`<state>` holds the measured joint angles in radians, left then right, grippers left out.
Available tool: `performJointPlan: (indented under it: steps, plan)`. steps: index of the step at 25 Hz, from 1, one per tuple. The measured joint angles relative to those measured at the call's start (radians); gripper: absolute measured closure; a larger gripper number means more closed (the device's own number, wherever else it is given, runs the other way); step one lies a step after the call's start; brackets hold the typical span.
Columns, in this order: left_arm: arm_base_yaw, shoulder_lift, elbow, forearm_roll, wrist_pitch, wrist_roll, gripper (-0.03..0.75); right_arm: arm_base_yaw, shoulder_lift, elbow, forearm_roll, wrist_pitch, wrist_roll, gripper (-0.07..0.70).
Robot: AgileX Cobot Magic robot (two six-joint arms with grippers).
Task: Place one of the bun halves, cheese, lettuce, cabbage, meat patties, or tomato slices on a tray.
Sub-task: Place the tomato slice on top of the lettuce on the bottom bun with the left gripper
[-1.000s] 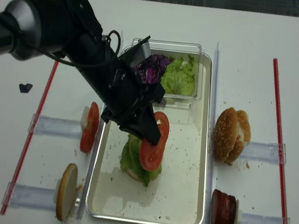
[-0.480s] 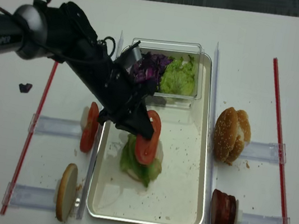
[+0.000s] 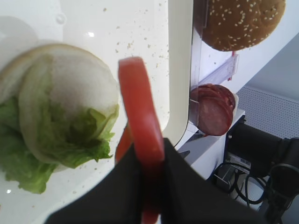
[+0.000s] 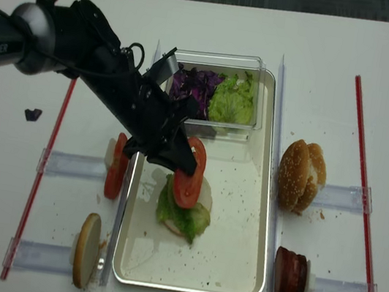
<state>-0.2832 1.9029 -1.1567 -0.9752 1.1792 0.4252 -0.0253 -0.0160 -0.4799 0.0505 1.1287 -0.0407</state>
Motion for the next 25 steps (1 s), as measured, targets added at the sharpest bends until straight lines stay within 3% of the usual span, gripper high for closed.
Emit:
performJointPlan:
  steps: [25]
  plan:
    - [-0.04, 0.039, 0.032, -0.049, -0.004, 0.012, 0.685, 0.0, 0.0, 0.0, 0.0, 0.0, 0.0, -0.043]
